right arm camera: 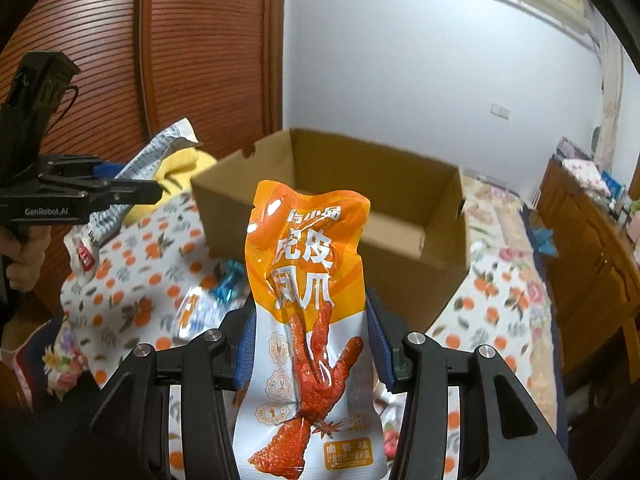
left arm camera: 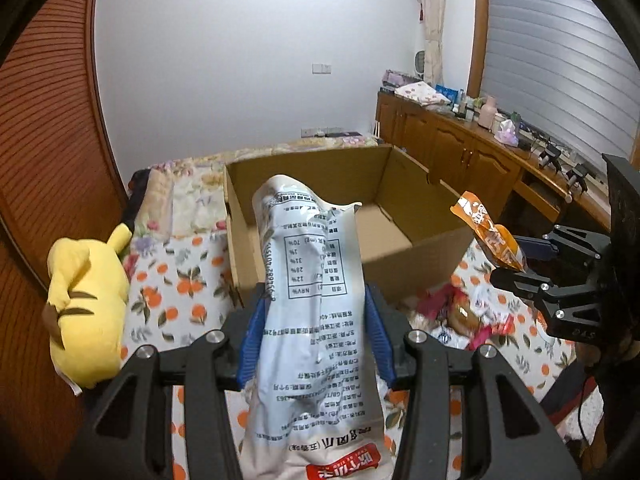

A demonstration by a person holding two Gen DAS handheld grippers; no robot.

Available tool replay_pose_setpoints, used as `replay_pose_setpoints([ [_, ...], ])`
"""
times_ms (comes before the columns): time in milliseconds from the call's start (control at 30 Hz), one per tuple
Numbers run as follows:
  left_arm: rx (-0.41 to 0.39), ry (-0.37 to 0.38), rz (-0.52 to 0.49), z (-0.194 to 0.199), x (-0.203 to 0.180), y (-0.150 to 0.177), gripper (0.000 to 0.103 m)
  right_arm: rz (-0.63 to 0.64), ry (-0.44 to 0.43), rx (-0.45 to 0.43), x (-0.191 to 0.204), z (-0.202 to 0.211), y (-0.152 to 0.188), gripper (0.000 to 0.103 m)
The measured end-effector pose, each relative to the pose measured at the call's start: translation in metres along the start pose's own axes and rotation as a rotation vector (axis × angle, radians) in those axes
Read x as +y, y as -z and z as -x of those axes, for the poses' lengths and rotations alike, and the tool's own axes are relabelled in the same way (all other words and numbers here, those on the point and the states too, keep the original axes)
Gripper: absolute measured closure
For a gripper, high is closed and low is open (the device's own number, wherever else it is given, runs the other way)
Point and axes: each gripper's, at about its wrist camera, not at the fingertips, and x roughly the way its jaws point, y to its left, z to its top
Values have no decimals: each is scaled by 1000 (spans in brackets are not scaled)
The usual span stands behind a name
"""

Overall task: Organize snacks
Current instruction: 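Carry both held bags over the open cardboard box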

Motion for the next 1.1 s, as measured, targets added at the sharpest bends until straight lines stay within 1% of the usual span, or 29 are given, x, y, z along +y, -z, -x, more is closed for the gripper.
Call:
replay_pose_setpoints([
  [200, -13, 6, -13, -9, 2, -23, 57, -4, 21, -21, -13, -8, -29, 55],
  [400, 0, 1, -47, -30, -3, -41, 56, -15, 25, -29, -26, -26, -46, 55],
  [567, 32, 7, -54, -56, -5, -49, 56, -30, 22, -4, -40, -54, -56, 55],
  [633, 41, 14, -46, -64, -6, -54, 56, -56, 17, 4, -48, -63, -58, 55],
  [767, 63, -6, -50, -81, -7, -62, 56, -101, 16, 32, -63, -86, -66, 55],
  [867, 73, -19, -48, -90, -6, -65, 53, -124, 30, 50, -72, -98, -71, 55],
  [967, 85, -10, -32, -98, -3, -64, 50, -143, 36, 64, -79, -107, -76, 54],
  [1100, 96, -26, -27, -107, -2, -63, 44, -175, 19, 98, -85, -117, -76, 52],
])
